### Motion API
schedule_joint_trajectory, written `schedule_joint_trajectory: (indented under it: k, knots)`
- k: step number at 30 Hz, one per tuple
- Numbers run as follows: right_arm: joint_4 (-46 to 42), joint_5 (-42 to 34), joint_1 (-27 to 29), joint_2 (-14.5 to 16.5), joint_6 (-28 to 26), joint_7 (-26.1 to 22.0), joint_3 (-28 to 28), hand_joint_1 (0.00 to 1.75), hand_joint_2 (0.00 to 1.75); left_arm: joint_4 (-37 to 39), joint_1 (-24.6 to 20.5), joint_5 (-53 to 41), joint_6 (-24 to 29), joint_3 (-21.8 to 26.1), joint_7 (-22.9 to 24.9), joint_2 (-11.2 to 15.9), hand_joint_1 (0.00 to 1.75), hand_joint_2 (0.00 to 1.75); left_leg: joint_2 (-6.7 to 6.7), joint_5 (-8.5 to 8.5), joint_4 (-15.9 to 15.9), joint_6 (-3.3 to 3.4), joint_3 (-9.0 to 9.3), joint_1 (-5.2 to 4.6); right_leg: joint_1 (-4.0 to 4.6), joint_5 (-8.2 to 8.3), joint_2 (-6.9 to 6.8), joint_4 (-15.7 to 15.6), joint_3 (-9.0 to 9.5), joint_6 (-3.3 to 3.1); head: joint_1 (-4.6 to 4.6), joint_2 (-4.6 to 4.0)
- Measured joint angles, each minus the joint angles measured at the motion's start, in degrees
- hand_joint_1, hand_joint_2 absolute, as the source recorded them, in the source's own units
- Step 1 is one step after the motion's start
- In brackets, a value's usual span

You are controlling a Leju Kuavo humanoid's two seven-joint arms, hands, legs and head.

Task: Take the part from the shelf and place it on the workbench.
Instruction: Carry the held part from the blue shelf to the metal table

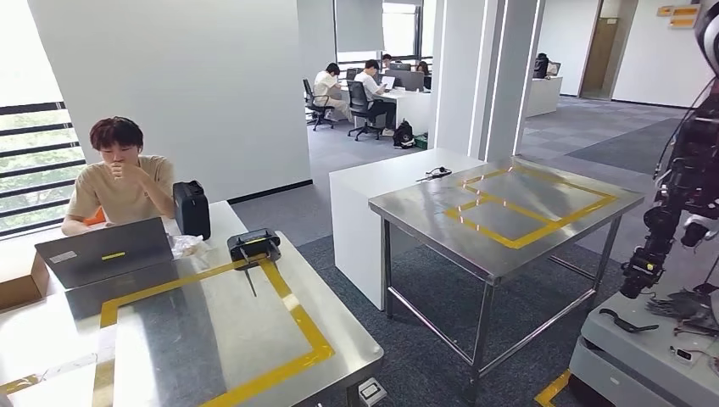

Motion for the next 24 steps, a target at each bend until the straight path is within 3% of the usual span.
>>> schedule_joint_trajectory:
  k: [1,3,5,6,8,9,11,13,15,16,17,18,20,22,24]
  knots:
    - [0.00,0.02,0.02,0.00,0.01,-0.01,-0.01,0.00,0.00,0.10,0.07,0.01,0.00,-0.01,0.00,-0.02,1.75,1.75,0.18,0.75,-0.65,-0.05,0.64,0.00,0.01,-0.07,-0.81,0.06,-0.02,0.04,0.00,0.00]
    - [0.00,0.06,-0.03,0.01,0.02,-0.03,-0.02,0.00,0.00,0.18,0.02,0.06,0.00,-0.01,-0.01,0.02,1.75,1.75,1.73,3.85,-7.79,0.00,4.84,-0.06,0.03,-0.37,-2.35,0.36,0.04,0.30,0.00,0.00]
    - [0.00,0.19,-0.12,0.01,0.02,-0.05,-0.02,0.00,0.00,0.15,-0.07,0.23,0.04,-0.01,-0.02,0.07,1.75,1.75,3.80,5.55,-13.99,0.75,8.41,-0.41,0.31,-0.85,-3.60,0.83,0.10,0.82,0.01,0.00]
    - [0.00,0.28,-0.16,0.01,0.02,-0.06,-0.02,0.00,0.00,0.14,-0.05,0.33,0.07,0.00,-0.03,0.09,1.75,1.75,4.19,5.60,-15.04,1.25,8.93,-0.58,0.47,-1.01,-4.15,0.98,0.14,1.05,0.03,0.00]
    - [0.00,0.43,-0.26,0.00,0.02,-0.05,-0.02,0.00,0.00,0.11,0.11,0.43,0.12,0.03,-0.05,0.17,1.75,1.75,2.96,5.74,-14.97,2.18,8.66,-0.65,0.58,-1.19,-5.14,1.04,0.26,1.53,0.06,0.00]
    - [0.00,0.45,-0.34,0.00,0.02,-0.05,-0.02,0.00,0.00,0.07,0.17,0.44,0.13,0.05,-0.08,0.24,1.75,1.75,2.32,5.89,-15.04,2.50,8.53,-0.52,0.49,-1.42,-4.74,1.28,0.27,1.91,0.08,0.00]
    - [0.00,0.46,-0.46,0.00,0.02,-0.06,-0.01,0.00,0.00,-0.03,0.10,0.44,0.13,0.07,-0.10,0.32,1.75,1.75,1.11,6.26,-15.23,3.20,8.29,-0.16,0.18,-3.51,-1.60,4.27,-1.00,2.77,0.12,0.00]
    - [0.00,0.47,-0.40,0.00,0.05,-0.04,0.00,0.00,0.00,-0.09,0.04,0.44,0.13,0.05,-0.11,0.24,1.75,1.75,-0.09,6.50,-15.22,3.60,7.87,-0.06,-0.13,-7.34,1.52,11.67,-4.58,3.23,0.17,0.00]
    - [0.00,0.48,-0.23,0.00,0.08,-0.02,-0.01,0.00,0.00,-0.09,0.15,0.44,0.13,0.04,-0.11,0.11,1.75,1.75,-1.54,6.70,-15.13,3.64,7.47,-0.04,-0.24,-9.20,2.06,17.70,-7.67,3.29,0.19,0.00]
    - [0.00,0.49,-0.17,0.00,0.08,-0.02,-0.01,0.00,0.00,-0.08,0.20,0.44,0.13,0.04,-0.11,0.08,1.75,1.75,-2.34,6.80,-15.08,3.55,7.35,-0.01,-0.28,-8.39,2.13,17.62,-7.72,3.23,0.20,0.00]
    - [0.00,0.51,-0.13,0.00,0.08,-0.02,-0.02,0.00,0.00,-0.10,0.23,0.44,0.13,0.04,-0.11,0.07,1.75,1.75,-3.13,6.90,-15.04,3.42,7.30,0.03,-0.33,-6.60,2.38,15.17,-6.58,3.11,0.21,0.00]
    - [0.00,0.54,-0.13,0.00,0.08,-0.02,-0.02,0.00,0.00,-0.13,0.24,0.44,0.13,0.04,-0.11,0.07,1.75,1.75,-3.91,6.99,-15.01,3.25,7.28,0.09,-0.41,-4.33,3.12,11.01,-4.57,2.92,0.23,0.00]
    - [0.00,0.59,-0.18,-0.01,0.08,-0.02,-0.01,0.00,0.00,-0.23,0.24,0.45,0.15,0.04,-0.11,0.05,1.75,1.75,-5.32,7.24,-15.00,2.66,7.15,0.07,-0.50,-1.55,5.25,3.68,-1.07,2.67,0.21,0.00]
    - [0.00,0.62,-0.24,-0.02,0.08,-0.01,-0.01,0.00,0.00,-0.38,0.30,0.46,0.22,0.05,-0.09,0.03,1.75,1.75,-6.54,7.60,-15.28,1.82,6.93,0.12,-0.30,-1.21,5.85,1.41,-0.11,2.44,0.18,0.00]
    - [0.00,0.63,-0.32,0.05,0.11,0.00,-0.02,0.00,0.00,-0.57,0.56,0.46,0.34,0.15,-0.04,0.10,1.75,1.75,-7.31,8.02,-15.67,1.02,6.61,0.29,-0.28,-0.76,4.50,0.99,-0.05,1.75,0.17,0.00]
